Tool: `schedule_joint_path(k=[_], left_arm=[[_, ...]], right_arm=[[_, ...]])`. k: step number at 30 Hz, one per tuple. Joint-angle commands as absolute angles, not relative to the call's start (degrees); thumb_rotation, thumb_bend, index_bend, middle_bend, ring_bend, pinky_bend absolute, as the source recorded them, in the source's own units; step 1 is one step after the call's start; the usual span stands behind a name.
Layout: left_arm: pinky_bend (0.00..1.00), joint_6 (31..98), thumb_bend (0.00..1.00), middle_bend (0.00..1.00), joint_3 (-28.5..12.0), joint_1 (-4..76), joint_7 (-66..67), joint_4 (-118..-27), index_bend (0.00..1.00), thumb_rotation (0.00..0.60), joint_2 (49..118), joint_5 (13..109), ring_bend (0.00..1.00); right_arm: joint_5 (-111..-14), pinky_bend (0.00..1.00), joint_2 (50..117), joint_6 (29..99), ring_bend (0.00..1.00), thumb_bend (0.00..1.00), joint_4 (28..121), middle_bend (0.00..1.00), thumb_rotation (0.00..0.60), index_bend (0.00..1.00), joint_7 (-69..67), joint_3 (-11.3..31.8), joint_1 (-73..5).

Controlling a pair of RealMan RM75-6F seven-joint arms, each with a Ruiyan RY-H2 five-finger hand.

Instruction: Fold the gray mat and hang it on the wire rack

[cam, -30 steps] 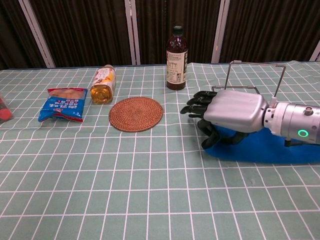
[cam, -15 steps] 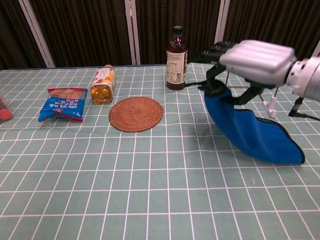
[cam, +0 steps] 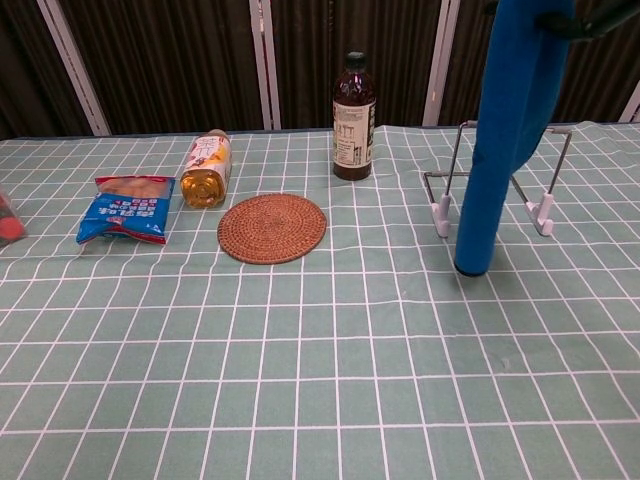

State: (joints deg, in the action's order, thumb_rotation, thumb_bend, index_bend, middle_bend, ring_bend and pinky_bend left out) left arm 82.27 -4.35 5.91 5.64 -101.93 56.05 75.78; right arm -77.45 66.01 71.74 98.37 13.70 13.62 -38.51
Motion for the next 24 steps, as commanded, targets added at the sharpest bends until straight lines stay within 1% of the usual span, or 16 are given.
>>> schedule_joint_path(k=[1, 5, 10, 18, 24], left_arm=[[0.0, 82.6, 0.0, 0.0, -4.2, 5.6, 5.2, -102.1, 0.0, 0.6, 55.8, 76.3, 0.0], [0.0, 83.3, 0.0, 0.0, -4.1, 5.2, 4.6, -102.4, 0.0, 0.6, 55.3, 77.1, 0.0], [0.0, 83.6, 0.0, 0.0, -4.0, 4.9, 4.3, -102.5, 0.0, 0.6, 55.1, 77.4, 0.0], [0.0, 83.2, 0.0, 0.0, -4.3, 5.0, 4.1, -102.1, 0.0, 0.6, 55.1, 76.8, 0.0], [0.0, 82.7, 0.0, 0.0, -4.7, 5.2, 3.6, -101.6, 0.0, 0.6, 55.0, 76.1, 0.0]], right_arm=[[-74.1, 0.0, 62.1, 74.3, 0.0, 0.41, 104.2, 0.05, 0.6, 0.75, 17.6, 15.7, -35.9], [-71.1, 0.0, 60.0, 75.4, 0.0, 0.41, 109.6, 0.05, 0.6, 0.75, 22.1, 16.3, -34.8], [-65.6, 0.0, 60.8, 75.6, 0.0, 0.42, 112.7, 0.05, 0.6, 0.75, 28.1, 17.1, -35.3], [-59.5, 0.0, 65.3, 76.8, 0.0, 0.42, 110.7, 0.05, 0.6, 0.75, 35.0, 18.5, -37.5], [-54.2, 0.0, 69.2, 76.4, 0.0, 0.42, 106.4, 0.05, 0.6, 0.76, 37.8, 19.4, -39.5]])
